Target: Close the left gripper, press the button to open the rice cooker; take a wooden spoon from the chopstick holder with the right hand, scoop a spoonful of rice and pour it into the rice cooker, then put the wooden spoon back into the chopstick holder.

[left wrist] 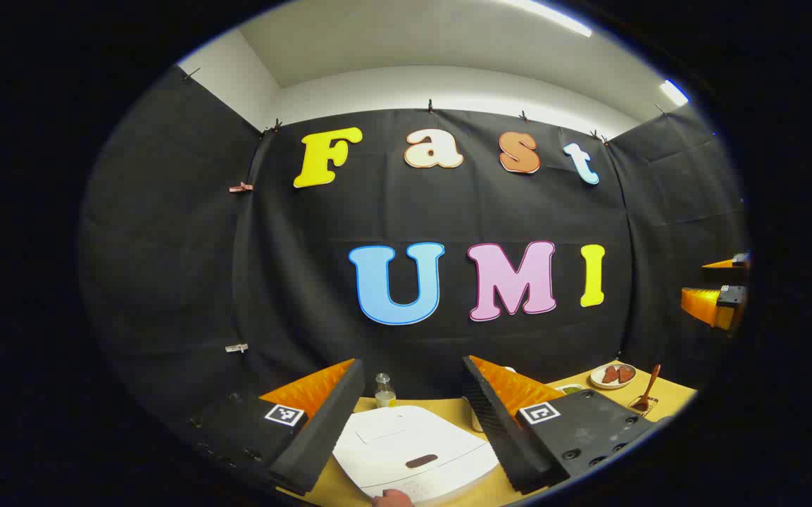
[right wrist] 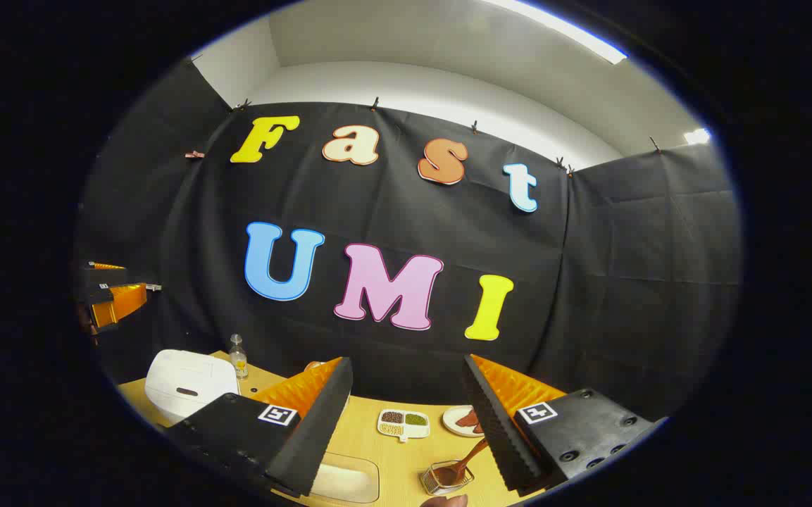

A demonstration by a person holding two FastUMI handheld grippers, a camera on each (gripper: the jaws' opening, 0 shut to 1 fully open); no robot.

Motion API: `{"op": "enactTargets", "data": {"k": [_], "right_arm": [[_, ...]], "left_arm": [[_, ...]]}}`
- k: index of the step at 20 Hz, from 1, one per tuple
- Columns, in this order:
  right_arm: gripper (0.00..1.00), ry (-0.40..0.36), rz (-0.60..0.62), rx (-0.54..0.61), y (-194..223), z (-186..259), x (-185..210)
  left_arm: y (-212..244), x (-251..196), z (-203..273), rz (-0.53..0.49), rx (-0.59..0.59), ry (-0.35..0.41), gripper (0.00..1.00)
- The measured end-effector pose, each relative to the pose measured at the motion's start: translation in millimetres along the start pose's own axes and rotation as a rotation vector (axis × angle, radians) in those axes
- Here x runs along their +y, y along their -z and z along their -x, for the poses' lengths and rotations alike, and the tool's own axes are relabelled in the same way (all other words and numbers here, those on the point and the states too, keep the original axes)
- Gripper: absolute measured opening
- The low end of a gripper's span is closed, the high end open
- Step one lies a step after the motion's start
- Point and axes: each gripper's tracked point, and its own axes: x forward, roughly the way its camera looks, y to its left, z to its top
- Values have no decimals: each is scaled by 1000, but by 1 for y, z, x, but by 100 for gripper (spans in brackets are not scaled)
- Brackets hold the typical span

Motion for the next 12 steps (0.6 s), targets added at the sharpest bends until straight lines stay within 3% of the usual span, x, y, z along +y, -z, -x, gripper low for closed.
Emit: {"op": "enactTargets", "data": {"k": [12], "right_arm": [[97, 6, 17, 6, 3, -1, 5]], "left_arm": [[10, 4, 0, 20, 18, 13, 95]]}}
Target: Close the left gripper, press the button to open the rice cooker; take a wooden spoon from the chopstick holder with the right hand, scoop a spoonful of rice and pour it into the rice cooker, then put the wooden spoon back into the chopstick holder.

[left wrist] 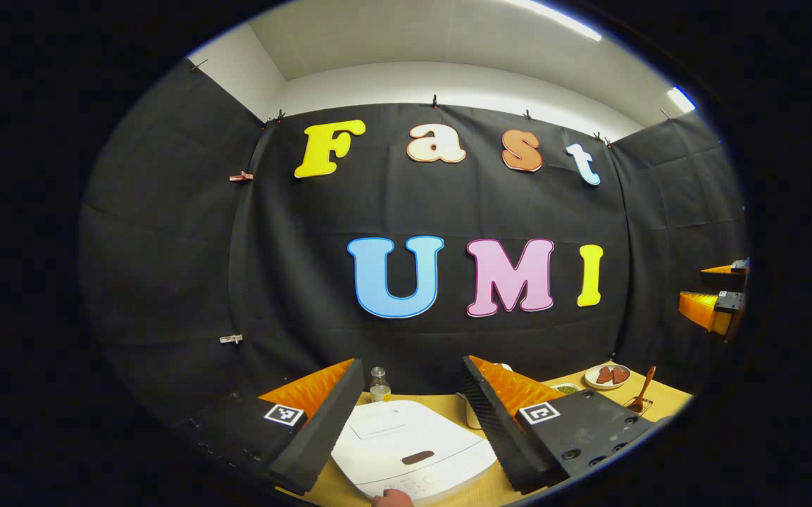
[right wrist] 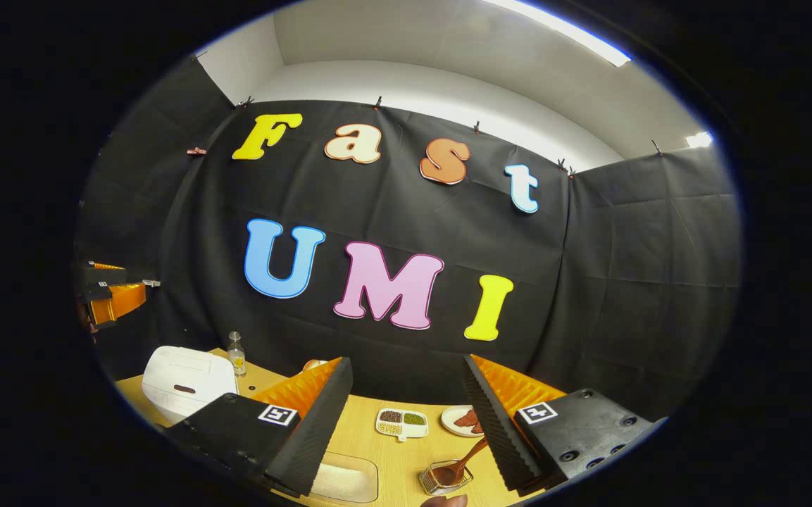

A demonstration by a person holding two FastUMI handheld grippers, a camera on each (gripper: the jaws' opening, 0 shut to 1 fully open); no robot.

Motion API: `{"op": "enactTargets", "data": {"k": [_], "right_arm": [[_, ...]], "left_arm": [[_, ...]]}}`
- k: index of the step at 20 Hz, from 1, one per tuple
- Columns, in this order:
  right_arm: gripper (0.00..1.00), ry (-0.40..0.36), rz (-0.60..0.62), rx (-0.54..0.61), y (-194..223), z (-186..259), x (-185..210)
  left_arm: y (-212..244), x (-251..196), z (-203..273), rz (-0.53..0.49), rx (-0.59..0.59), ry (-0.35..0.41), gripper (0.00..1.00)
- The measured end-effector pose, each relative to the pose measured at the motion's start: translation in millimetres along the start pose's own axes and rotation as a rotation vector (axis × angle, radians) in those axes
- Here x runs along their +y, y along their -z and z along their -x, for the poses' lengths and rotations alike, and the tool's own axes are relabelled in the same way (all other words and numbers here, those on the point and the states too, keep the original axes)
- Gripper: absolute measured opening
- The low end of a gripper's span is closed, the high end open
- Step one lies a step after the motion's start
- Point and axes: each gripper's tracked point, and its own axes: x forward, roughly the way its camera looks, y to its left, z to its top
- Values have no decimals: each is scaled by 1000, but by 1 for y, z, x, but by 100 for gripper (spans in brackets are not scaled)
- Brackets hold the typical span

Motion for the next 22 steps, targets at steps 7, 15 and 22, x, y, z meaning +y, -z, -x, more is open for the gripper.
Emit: {"op": "enactTargets", "data": {"k": [7, 15, 22], "right_arm": [[97, 8, 15, -9, -2, -1, -1], [97, 12, 22, -2, 2, 2, 2], [97, 15, 36, -10, -2, 3, 2]], "left_arm": [[4, 1, -3, -1, 13, -11, 95], [-3, -3, 0, 1, -22, 37, 95], [6, -6, -5, 20, 17, 59, 62]]}}
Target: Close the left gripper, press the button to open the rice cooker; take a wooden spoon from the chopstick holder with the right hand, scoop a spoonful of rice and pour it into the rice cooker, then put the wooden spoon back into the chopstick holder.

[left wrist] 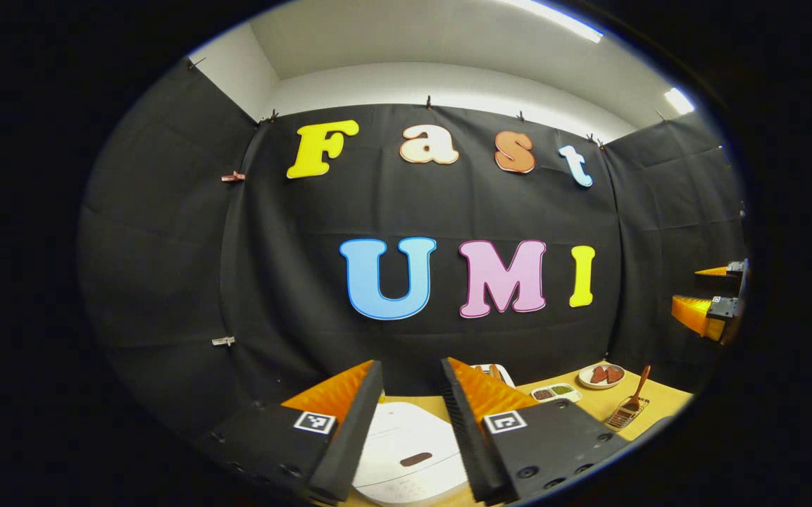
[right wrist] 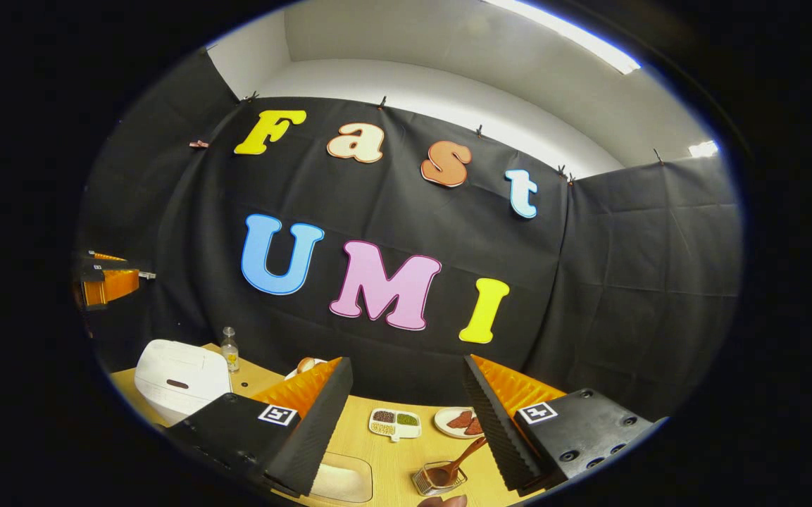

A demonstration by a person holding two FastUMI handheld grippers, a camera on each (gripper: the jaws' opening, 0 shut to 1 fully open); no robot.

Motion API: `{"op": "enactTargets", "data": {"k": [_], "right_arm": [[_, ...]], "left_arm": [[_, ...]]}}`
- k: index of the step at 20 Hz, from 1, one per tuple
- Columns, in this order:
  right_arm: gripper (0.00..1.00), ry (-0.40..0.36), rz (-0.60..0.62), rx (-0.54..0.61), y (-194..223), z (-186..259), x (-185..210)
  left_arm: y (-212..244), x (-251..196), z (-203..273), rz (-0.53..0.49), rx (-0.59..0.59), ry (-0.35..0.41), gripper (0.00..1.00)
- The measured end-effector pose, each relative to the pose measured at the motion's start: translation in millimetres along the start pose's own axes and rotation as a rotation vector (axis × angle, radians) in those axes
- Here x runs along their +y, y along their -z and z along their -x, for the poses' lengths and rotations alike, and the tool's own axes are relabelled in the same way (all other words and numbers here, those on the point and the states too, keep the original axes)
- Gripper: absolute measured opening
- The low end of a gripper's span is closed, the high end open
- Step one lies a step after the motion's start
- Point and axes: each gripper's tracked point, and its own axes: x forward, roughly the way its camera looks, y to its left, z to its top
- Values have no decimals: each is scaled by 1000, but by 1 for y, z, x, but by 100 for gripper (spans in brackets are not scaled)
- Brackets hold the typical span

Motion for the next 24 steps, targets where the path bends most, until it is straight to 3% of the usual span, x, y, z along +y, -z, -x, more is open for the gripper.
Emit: {"op": "enactTargets", "data": {"k": [1, 2, 3, 4, 5, 7, 11, 15, 21, 24], "right_arm": [[97, 1, 1, -1, 1, 0, 0], [97, 1, 1, 0, 1, 0, 0], [97, 1, 2, 3, 3, 0, 0], [97, 2, 2, 6, 5, -1, 0], [97, 3, 1, 9, 7, -2, 0], [97, -1, 1, 16, 10, -4, 1], [98, 4, 24, 21, 14, -7, -2], [98, 24, 47, 42, 26, -8, -11], [98, 77, 59, 79, 45, -7, -27], [98, 100, 55, 96, 52, -5, -34]], "left_arm": [[5, -4, -1, 9, 20, 16, 60], [11, -1, -3, 5, 43, 6, 43], [18, 6, -7, -16, 69, -8, 33], [28, 9, -12, -36, 104, -7, 14], [39, 10, -14, -53, 147, 0, 8], [60, 11, -23, -63, 224, 28, 7], [106, 7, -42, -35, 399, 164, 6], [140, 21, -62, -102, 535, 236, 6], [191, -5, -79, -97, 735, 466, 6], [210, -10, -87, -97, 823, 530, 6]]}}
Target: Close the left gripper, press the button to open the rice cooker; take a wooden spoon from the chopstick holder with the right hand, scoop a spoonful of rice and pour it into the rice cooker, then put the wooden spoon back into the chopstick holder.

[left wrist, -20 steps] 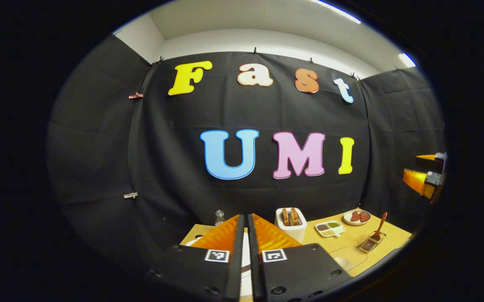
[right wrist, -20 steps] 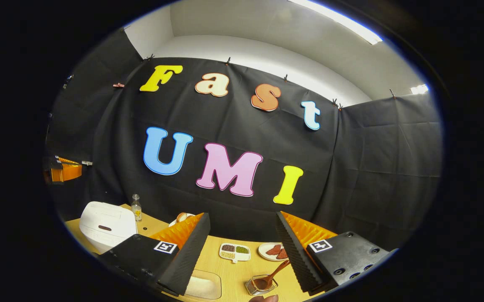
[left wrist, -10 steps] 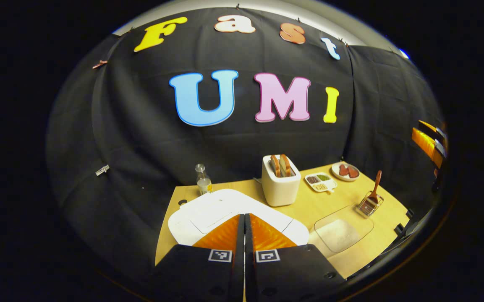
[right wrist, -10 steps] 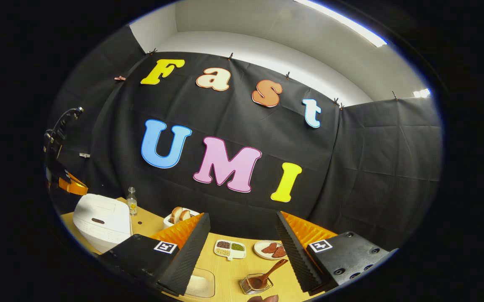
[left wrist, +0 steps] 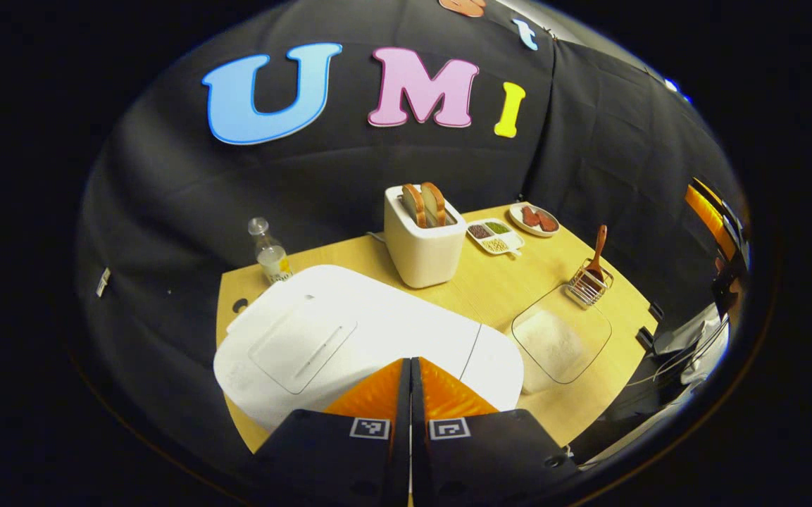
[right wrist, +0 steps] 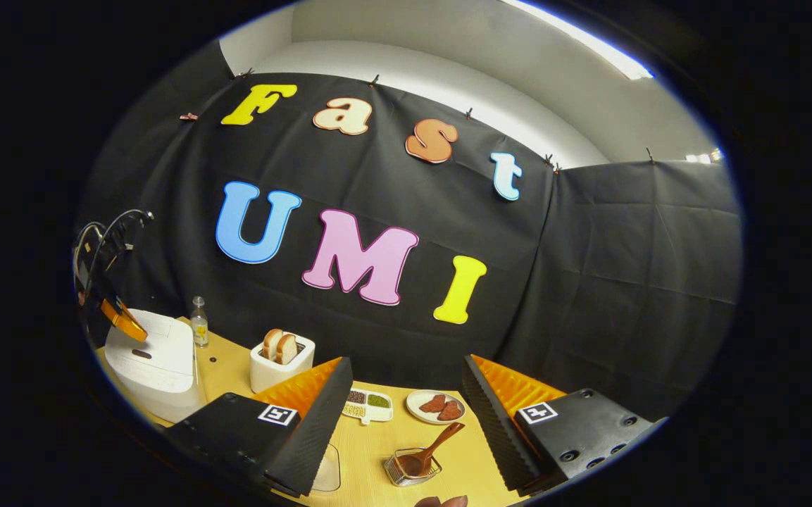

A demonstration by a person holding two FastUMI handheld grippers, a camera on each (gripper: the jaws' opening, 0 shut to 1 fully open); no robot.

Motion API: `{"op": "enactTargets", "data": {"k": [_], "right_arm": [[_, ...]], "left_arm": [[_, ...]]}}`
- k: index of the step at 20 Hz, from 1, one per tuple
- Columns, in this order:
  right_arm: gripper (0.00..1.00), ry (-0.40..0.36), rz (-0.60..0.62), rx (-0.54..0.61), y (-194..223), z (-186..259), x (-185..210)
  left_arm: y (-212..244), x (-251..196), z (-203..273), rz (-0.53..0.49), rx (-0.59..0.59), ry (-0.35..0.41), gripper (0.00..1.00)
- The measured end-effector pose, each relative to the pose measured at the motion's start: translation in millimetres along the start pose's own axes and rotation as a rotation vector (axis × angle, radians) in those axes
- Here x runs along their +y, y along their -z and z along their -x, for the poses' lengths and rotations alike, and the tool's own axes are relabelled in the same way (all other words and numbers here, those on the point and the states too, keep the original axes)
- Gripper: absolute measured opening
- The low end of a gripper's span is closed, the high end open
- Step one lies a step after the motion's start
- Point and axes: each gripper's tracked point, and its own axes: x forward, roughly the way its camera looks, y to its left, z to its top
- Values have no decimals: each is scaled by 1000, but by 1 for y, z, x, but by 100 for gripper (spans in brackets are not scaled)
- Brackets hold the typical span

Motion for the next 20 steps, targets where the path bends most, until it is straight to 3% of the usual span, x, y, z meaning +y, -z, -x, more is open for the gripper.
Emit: {"op": "enactTargets", "data": {"k": [7, 10, 16, 20], "right_arm": [[98, 55, 6, 17, 8, 7, -19], [97, 66, 5, 26, 12, 11, -23], [97, 62, 0, 40, 16, 18, -14], [97, 50, 19, 34, 15, 26, -7]], "left_arm": [[13, -5, -8, -43, 92, 59, 3], [26, -6, -11, -48, 136, 67, 6], [35, -4, -14, -63, 190, 50, 7], [29, -5, -10, -112, 163, 9, 7]]}}
